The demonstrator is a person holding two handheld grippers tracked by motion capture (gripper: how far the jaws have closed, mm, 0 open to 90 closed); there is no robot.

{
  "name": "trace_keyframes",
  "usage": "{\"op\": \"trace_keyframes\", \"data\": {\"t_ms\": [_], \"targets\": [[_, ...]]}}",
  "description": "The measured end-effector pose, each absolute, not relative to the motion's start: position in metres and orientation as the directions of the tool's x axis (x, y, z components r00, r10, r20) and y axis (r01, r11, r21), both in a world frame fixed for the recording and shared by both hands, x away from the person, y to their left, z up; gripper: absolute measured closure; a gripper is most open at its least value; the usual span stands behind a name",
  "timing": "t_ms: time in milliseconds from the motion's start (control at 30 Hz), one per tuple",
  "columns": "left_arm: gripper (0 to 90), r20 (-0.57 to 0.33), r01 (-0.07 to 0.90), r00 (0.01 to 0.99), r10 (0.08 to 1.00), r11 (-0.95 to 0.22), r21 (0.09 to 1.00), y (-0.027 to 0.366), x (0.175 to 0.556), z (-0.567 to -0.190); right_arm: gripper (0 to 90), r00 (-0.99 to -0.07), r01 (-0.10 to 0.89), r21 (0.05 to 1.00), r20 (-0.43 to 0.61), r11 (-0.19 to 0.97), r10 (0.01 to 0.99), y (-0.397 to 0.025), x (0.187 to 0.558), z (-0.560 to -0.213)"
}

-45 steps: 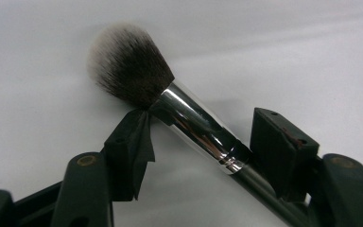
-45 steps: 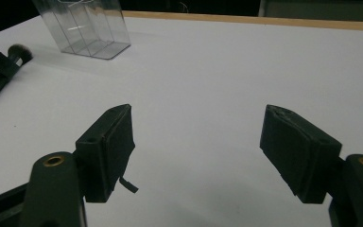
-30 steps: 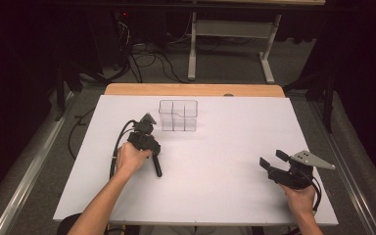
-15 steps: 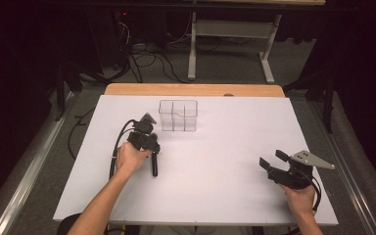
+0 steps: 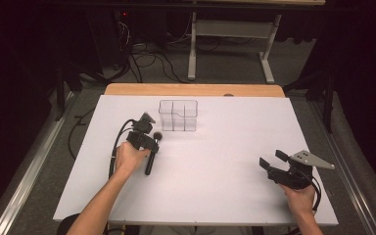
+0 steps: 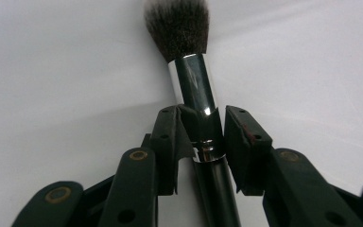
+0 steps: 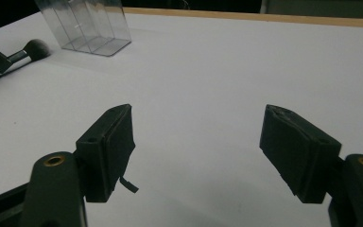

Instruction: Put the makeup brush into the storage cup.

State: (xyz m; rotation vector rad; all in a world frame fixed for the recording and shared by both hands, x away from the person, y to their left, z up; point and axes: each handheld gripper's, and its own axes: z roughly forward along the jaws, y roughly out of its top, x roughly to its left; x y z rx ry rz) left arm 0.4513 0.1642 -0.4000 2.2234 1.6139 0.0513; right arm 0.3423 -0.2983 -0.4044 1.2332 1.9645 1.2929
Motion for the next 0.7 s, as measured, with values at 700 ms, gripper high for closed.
{"op": "trace_keyframes", "data": {"t_ms": [700], "targets": [[72.4,-0.19,0.871,0.426,0.885,-0.344,0.35,0.1586,0.4457,-0.3964,28.6,-0.479,0.424,0.893,0.08,0.151,0.874,-0.2977,0.3424,-0.4046]]}}
